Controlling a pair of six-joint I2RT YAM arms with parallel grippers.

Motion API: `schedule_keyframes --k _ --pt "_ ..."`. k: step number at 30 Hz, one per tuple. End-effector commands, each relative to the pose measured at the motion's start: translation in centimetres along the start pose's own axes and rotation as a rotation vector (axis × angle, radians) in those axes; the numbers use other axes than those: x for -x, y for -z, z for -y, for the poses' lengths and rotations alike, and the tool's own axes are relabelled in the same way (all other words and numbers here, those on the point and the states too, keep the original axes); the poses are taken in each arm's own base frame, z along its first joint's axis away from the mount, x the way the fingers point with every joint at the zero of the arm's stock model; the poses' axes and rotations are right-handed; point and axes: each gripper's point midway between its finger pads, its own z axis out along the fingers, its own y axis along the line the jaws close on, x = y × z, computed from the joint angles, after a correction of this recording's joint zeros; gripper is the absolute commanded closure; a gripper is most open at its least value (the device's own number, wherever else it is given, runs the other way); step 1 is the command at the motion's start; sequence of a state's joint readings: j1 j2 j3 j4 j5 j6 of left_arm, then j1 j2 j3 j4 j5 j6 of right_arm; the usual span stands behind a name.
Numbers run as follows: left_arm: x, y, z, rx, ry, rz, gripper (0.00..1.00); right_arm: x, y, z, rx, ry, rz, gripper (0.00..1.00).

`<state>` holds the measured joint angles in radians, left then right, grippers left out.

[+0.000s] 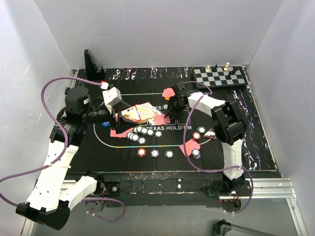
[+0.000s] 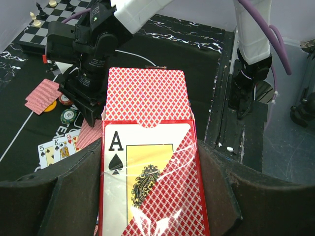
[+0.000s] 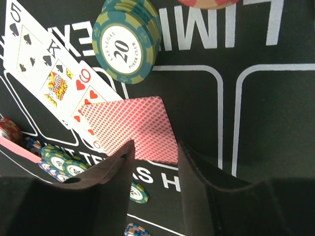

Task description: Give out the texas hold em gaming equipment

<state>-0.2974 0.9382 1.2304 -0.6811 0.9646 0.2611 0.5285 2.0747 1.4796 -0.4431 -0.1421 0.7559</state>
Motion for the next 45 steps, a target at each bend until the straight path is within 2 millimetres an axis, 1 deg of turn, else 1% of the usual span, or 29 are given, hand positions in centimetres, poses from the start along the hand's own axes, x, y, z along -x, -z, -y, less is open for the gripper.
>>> schedule_keyframes --k 1,2,3,5,6,8,9,11,12,13,14,15,17,19,20,22,23,26,28,31,38,41,45 --pt "1.2 0.5 0.6 -0.005 -0.038 0.025 1.0 -0.7 2.2 1.7 -0.105 0.058 -0.016 0.44" --pt "1.2 0.5 0.7 -0.008 -0.038 0.027 1.0 -0.8 2.5 1.7 -0.106 0.063 -0.019 0.38" --pt "1.3 0.5 0.7 -0.004 -0.04 0.028 1.0 -0.8 2.8 1.7 -0.11 0.069 -0.022 0.34" --pt "1.2 0.5 0.6 -0.003 -0.037 0.027 1.0 -0.8 3.6 1.5 -0.114 0.079 -0.027 0.31" --pt "1.3 0.6 0.7 -0.004 -0.038 0.028 1.0 -0.6 4.2 1.2 -0.108 0.082 -0.016 0.3" --pt "1.1 0.6 0.6 -0.002 -0.034 0.025 1.0 -0.2 6.1 0.1 -0.065 0.09 0.018 0.24" --pt "0.9 0.4 0.7 -0.007 -0.028 0.022 1.0 0.0 7.5 -0.9 -0.026 0.098 0.042 0.2" --pt "0.9 0.4 0.7 -0.009 -0.028 0.022 1.0 0.2 11.1 -3.5 0.092 0.117 0.079 0.14" --pt "0.8 0.4 0.6 -0.009 -0.027 0.021 1.0 0.2 13.4 -5.2 0.174 0.127 0.101 0.12" --pt "0.6 0.3 0.6 -0.013 -0.024 0.018 1.0 0.1 16.4 -7.1 0.272 0.135 0.129 0.1" --pt "0.6 0.3 0.6 -0.015 -0.024 0.017 1.0 0.1 18.7 -8.7 0.36 0.15 0.154 0.1" --pt "0.5 0.2 0.5 -0.015 -0.026 0.016 1.0 -0.1 21.1 -10.1 0.435 0.162 0.172 0.1" --pt "0.1 0.0 0.3 -0.02 -0.016 0.01 1.0 -0.6 25.2 -12.5 0.562 0.189 0.199 0.1" --pt "-0.1 -0.1 0.3 -0.024 -0.014 0.006 1.0 -1.3 28.2 -14.1 0.657 0.212 0.199 0.1" --pt "-0.2 -0.1 0.2 -0.023 -0.016 0.005 1.0 -1.8 29.4 -14.9 0.704 0.217 0.185 0.1" --pt "-0.3 -0.2 0.1 -0.022 -0.016 0.004 1.0 -2.7 31.0 -16.0 0.79 0.222 0.157 0.1" --pt "-0.3 -0.3 0.0 -0.02 -0.016 0.004 1.0 -3.3 31.6 -16.6 0.837 0.224 0.14 0.1" --pt "-0.2 -0.5 -0.2 -0.024 -0.014 0.008 1.0 -5.1 32.3 -18.1 0.913 0.247 0.096 0.1" --pt "-0.1 -0.5 -0.3 -0.025 -0.015 0.01 1.0 -6.2 32.1 -19.0 0.91 0.285 0.07 0.1" --pt "0.2 -0.5 -0.5 -0.021 -0.022 0.014 1.0 -7.9 31.2 -19.9 0.906 0.327 0.009 0.09" --pt "0.3 -0.7 -0.8 -0.016 -0.025 0.019 1.0 -10.3 29.9 -21.1 0.931 0.353 -0.057 0.09" --pt "0.3 -0.8 -0.9 -0.017 -0.024 0.02 1.0 -10.7 29.4 -21.0 0.931 0.341 -0.08 0.09" --pt "0.4 -0.8 -0.9 -0.017 -0.024 0.022 1.0 -11.1 28.9 -20.6 0.928 0.325 -0.103 0.19"
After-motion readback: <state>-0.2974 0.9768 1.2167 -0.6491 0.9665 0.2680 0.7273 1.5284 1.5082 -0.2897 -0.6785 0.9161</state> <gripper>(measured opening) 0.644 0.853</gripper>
